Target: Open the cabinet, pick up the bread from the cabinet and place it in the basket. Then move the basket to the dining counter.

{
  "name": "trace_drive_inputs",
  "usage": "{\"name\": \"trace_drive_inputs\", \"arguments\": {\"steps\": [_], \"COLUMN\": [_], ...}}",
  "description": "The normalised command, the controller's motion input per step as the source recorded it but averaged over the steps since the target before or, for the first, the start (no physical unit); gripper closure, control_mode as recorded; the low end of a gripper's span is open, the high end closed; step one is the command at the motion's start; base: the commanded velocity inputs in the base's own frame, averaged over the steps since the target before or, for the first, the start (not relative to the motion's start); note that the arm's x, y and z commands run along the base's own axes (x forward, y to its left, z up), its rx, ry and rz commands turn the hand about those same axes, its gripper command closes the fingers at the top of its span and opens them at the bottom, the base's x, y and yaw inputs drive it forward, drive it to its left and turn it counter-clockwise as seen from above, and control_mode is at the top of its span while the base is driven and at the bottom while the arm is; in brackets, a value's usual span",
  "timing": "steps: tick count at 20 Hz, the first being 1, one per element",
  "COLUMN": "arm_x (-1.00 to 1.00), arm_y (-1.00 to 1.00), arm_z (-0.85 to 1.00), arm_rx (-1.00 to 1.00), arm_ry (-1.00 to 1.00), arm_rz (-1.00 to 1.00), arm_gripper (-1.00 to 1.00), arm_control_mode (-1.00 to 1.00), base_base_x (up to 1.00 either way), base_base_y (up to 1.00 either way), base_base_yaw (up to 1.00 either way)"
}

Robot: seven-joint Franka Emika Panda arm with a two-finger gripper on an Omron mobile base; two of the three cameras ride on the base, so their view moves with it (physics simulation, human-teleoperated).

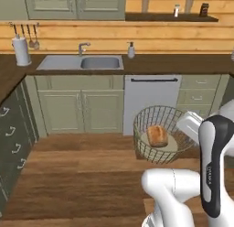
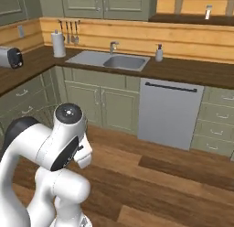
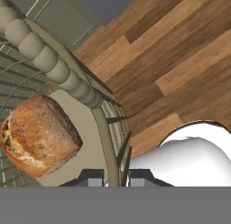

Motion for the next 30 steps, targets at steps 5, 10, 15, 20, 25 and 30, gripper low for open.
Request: {"name": "trace_drive_inputs", "arguments": {"steps": [5,10,15,20,25,30], "arm_x": [0.00,0.00,0.00,0.00,0.00,0.00], "arm_y": [0.00,0.00,0.00,0.00,0.00,0.00], "arm_z": [0.00,0.00,0.00,0.00,0.00,0.00], "arm_rx": [0.00,0.00,0.00,0.00,0.00,0.00], "arm_ry": [0.00,0.00,0.00,0.00,0.00,0.00], "arm_rz": [0.00,0.00,0.00,0.00,0.00,0.00], "arm_gripper": [1.00,1.00,1.00,1.00,1.00,1.00], "arm_control_mode": [1.00,1.00,1.00,1.00,1.00,1.00], "base_base_x": [0.22,0.54,0.76,0.66,0.46,0.37], "base_base_y": [-0.47,0.00,0.00,0.00,-0.08,-0.19], "base_base_yaw": [-0.81,-0.82,-0.75,-0.78,-0.79,-0.81]}}
